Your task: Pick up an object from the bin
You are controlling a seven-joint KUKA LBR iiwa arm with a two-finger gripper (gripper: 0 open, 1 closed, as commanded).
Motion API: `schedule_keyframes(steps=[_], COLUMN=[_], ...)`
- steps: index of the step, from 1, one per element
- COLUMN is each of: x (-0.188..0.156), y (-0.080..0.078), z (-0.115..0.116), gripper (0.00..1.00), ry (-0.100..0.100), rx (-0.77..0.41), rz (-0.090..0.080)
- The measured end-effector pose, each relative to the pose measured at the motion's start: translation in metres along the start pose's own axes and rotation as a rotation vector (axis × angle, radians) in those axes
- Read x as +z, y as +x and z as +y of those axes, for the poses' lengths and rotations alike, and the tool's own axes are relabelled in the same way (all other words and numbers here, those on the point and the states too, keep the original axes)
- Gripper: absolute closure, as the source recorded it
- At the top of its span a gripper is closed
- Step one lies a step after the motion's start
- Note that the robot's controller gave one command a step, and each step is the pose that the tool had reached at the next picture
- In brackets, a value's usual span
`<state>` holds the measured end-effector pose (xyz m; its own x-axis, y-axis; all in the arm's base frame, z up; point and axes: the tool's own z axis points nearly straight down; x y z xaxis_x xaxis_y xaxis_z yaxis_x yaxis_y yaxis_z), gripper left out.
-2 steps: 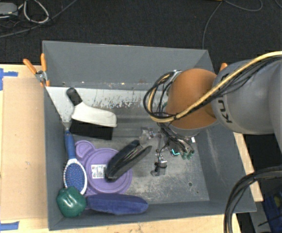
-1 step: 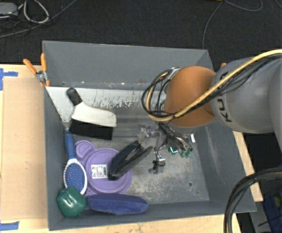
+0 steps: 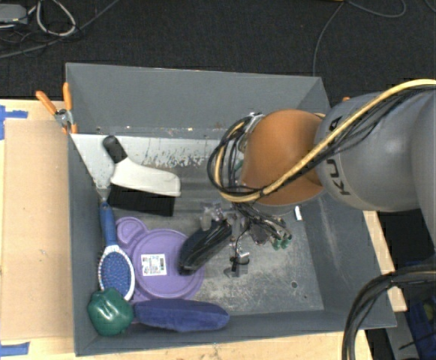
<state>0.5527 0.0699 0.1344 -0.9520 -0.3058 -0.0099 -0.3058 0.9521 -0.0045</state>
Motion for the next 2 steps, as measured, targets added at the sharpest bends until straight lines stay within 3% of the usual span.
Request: schedule_keyframes(steps=[1,2], x=[0.036,0.06], y=[0.001,-0.012], z=[0.012,0.016], gripper=[0.0,1.0], ry=[-0.003,-0.001], rx=[-0.048,-0.185], rz=[-0.005,-0.016])
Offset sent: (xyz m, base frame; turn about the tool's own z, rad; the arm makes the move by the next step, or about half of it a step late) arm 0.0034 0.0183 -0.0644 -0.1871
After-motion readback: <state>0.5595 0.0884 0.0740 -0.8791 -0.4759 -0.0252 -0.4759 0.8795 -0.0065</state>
